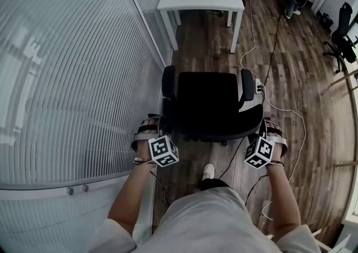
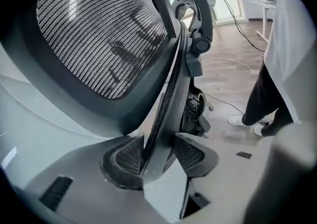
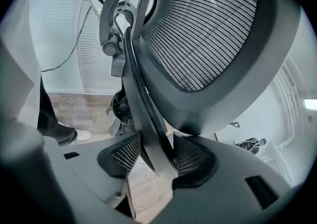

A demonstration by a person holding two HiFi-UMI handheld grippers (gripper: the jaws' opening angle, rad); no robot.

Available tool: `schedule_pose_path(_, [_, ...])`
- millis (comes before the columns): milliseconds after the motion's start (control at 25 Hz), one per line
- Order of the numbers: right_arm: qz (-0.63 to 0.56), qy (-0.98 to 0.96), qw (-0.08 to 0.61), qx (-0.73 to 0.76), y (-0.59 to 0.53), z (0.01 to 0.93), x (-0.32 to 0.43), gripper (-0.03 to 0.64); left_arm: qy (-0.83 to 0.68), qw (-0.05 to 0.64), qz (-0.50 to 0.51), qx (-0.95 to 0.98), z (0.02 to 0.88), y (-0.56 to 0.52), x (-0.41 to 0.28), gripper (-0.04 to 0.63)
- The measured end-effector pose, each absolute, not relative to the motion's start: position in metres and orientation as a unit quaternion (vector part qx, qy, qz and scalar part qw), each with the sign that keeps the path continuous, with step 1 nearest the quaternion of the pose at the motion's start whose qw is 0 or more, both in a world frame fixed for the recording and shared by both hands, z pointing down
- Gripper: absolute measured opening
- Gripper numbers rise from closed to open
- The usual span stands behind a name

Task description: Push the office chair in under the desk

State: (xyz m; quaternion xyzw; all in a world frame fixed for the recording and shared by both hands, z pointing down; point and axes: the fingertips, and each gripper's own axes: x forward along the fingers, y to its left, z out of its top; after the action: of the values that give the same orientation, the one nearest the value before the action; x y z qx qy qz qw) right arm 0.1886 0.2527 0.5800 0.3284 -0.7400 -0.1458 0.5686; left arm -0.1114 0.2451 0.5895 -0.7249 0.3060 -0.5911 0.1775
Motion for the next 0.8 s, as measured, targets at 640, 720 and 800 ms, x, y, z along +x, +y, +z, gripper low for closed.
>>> schedule_pose_path(640, [-0.162,-0.75,0.554,0.321,0.176,0.566,0.185,0.219,0.32,0.17,-0.599,-0.714,0.581,0.171,-0.114,0.207])
schedule_pose_path(720, [-0.161,-0.751,0.554,0.321,0.166,0.566,0.183,0.219,0.321,0.17,-0.599,-0.714,0.58,0.161,-0.115,0.207])
schedule_pose_path(800, [-0.159,-0.752,0.554,0.32,0.158,0.568,0.183,0.219,0.321,0.171,-0.599,-0.714,0.582,0.151,-0.115,0.207])
